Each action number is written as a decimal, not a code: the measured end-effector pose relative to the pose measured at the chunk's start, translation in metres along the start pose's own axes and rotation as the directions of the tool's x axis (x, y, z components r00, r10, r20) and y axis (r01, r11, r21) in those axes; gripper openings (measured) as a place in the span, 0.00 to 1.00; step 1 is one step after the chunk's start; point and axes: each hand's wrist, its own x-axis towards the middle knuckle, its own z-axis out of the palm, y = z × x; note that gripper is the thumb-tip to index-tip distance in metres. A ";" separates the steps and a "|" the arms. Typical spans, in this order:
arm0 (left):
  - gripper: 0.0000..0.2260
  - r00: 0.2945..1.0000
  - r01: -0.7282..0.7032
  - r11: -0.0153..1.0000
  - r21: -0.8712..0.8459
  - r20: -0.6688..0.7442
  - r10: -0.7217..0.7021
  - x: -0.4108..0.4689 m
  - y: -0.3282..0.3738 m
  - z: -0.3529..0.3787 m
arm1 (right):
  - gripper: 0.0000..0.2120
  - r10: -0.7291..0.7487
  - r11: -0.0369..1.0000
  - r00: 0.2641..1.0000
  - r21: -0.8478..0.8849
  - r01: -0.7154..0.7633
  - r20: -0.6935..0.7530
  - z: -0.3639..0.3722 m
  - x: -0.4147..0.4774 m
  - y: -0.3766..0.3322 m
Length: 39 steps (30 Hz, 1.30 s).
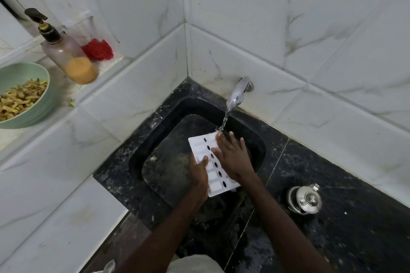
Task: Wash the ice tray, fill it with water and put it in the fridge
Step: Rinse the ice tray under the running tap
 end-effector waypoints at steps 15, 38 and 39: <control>0.17 0.999 -0.024 0.999 -0.042 -0.046 0.022 0.006 0.009 0.001 | 0.33 -0.039 0.999 0.999 -0.003 0.039 -0.003 0.003 -0.004 -0.002; 0.20 0.993 -0.034 0.974 -0.225 0.101 0.058 0.018 0.024 0.006 | 0.34 -0.027 0.998 0.999 0.062 0.028 -0.018 -0.001 -0.001 0.006; 0.20 0.994 -0.033 0.969 -0.243 0.089 0.057 0.019 0.025 0.005 | 0.34 -0.071 0.997 0.997 0.041 0.071 -0.015 0.000 -0.002 0.003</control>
